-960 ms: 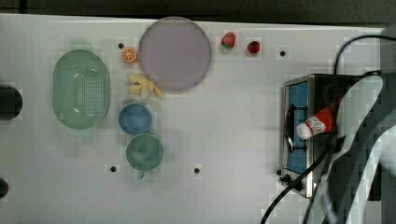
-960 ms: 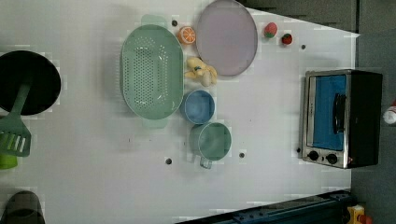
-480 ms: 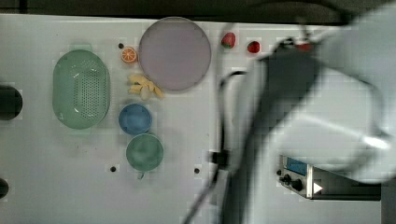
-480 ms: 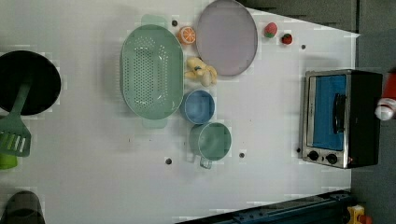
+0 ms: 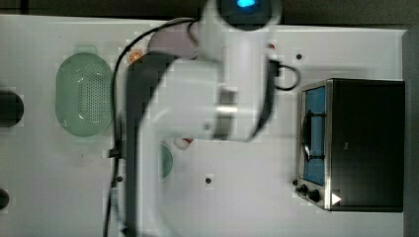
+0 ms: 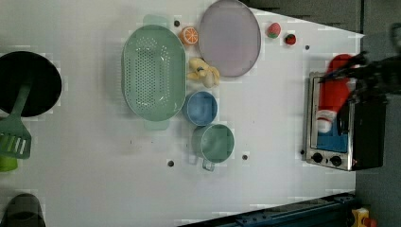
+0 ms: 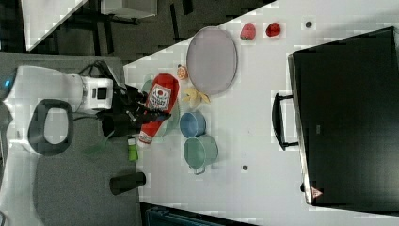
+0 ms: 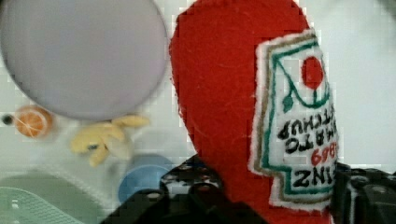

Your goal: Pick Ketchup from oven and place it on table.

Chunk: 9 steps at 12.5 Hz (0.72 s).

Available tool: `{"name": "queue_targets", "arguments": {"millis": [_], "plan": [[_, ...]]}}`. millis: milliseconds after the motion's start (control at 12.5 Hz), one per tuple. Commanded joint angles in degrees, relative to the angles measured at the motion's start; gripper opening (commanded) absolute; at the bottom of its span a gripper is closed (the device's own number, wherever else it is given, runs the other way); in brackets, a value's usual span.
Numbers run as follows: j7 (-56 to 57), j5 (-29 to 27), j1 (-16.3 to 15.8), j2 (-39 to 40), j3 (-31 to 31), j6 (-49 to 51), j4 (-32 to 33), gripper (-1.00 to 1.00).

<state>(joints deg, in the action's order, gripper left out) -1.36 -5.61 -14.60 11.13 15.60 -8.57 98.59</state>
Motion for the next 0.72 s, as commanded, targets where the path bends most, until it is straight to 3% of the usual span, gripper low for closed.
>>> {"name": "queue_targets", "arguments": {"millis": [80, 400, 720], "plan": [[-9.45, 1.45, 0.31, -1.43, 0.55, -4.40, 6.81, 0.24], [-10.76, 1.44, 0.52, -0.45, 0.82, -17.07, 19.10, 0.24], [-10.76, 1.42, 0.50, 4.56, 0.62, -30.42, 26.71, 0.24]]}}
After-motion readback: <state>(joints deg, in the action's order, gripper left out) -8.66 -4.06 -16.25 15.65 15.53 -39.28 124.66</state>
